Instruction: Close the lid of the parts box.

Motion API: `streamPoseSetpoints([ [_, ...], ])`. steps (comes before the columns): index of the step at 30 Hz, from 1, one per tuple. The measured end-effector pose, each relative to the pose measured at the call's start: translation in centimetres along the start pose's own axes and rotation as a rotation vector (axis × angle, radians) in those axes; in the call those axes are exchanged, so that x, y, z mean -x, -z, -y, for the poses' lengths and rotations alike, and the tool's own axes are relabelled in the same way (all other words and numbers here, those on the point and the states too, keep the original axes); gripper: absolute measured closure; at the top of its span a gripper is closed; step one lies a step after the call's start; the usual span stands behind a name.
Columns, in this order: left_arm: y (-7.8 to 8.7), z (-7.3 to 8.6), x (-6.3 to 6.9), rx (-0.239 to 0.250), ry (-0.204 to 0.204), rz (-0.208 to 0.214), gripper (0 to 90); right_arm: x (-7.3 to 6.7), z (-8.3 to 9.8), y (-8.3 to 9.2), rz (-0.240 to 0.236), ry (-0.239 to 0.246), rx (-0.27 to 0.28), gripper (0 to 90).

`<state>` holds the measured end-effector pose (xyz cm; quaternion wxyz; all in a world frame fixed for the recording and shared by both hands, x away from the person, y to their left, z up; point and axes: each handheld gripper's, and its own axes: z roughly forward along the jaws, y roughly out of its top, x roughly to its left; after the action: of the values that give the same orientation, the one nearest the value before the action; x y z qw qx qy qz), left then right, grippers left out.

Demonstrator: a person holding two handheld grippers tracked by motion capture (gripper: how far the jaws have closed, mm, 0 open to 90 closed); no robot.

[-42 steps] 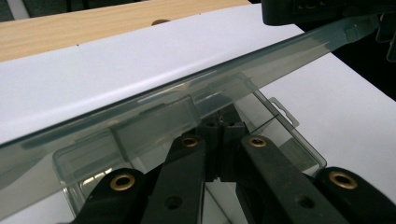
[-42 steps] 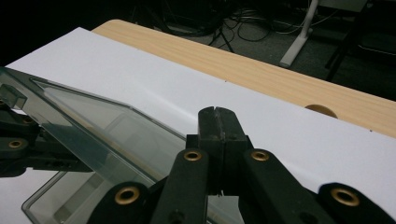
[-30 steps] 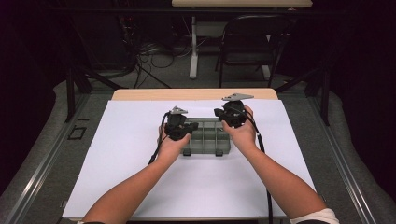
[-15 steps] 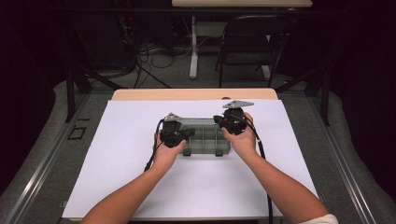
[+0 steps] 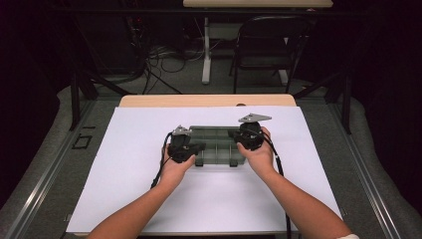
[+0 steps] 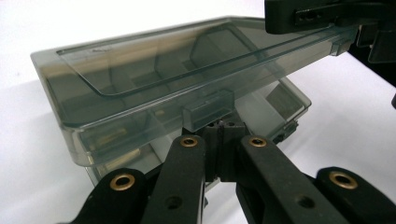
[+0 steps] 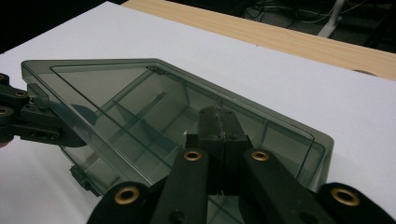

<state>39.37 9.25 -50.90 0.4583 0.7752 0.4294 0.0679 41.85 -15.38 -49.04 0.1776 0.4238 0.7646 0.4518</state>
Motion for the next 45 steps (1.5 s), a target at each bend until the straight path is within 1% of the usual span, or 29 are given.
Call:
streamPoseSetpoints([
  [4, 0.0, 0.5, 0.1, -0.004, 0.006, 0.004, 90.0, 0.0, 0.4, 0.0, -0.005, -0.004, 0.001, 90.0],
  [9, 0.2, 1.1, 0.0, -0.018, 0.006, 0.005, 90.0, -0.2, 0.9, 0.1, -0.004, 0.005, 0.004, 90.0],
  [12, 0.4, 1.4, 0.0, -0.017, 0.008, 0.001, 90.0, -0.2, 1.0, 0.0, -0.003, 0.01, 0.0, 90.0],
  [14, 0.7, 1.7, 0.1, -0.027, 0.013, 0.004, 90.0, -0.3, 1.4, 0.0, -0.01, 0.006, 0.002, 90.0],
  [15, 0.8, 1.8, 0.0, -0.033, 0.004, 0.001, 89.9, -0.3, 1.5, 0.0, -0.013, 0.003, 0.001, 90.0],
  [19, 1.4, 2.3, 0.0, -0.044, 0.007, 0.0, 89.6, -0.5, 1.9, 0.0, -0.01, 0.005, -0.001, 90.0],
  [25, 2.2, 2.9, -0.3, -0.047, 0.002, 0.002, 89.2, -0.6, 2.4, 0.1, -0.008, 0.011, -0.005, 90.0],
  [28, 2.5, 3.3, -0.4, -0.046, 0.002, -0.004, 89.0, -0.7, 2.7, 0.1, -0.007, 0.016, -0.004, 90.0],
  [30, 2.7, 3.5, -0.6, -0.052, -0.001, -0.007, 89.0, -0.7, 2.9, 0.1, -0.011, 0.01, -0.006, 90.0],
  [33, 3.1, 3.7, -0.7, -0.039, 0.003, -0.006, 88.7, -0.7, 3.2, 0.1, -0.011, 0.011, -0.013, 90.0],
  [36, 3.7, 3.8, -0.9, -0.03, -0.008, -0.02, 88.5, -0.7, 3.7, 0.1, -0.008, 0.012, -0.027, 90.0],
  [38, 3.9, 3.8, -1.0, -0.021, -0.006, -0.027, 88.4, -0.7, 4.0, 0.0, -0.008, 0.015, -0.029, 90.0],
  [40, 4.0, 3.7, -1.3, -0.017, -0.002, -0.032, 88.2, -0.7, 4.3, 0.1, -0.001, 0.014, -0.041, 90.0],
  [43, 3.8, 3.7, -1.6, -0.016, 0.007, -0.037, 88.1, -0.8, 4.6, 0.1, 0.003, 0.024, -0.036, 90.0],
  [45, 3.6, 3.7, -1.8, -0.02, 0.006, -0.043, 88.1, -0.8, 4.8, 0.2, 0.006, 0.024, -0.036, 90.0],
])
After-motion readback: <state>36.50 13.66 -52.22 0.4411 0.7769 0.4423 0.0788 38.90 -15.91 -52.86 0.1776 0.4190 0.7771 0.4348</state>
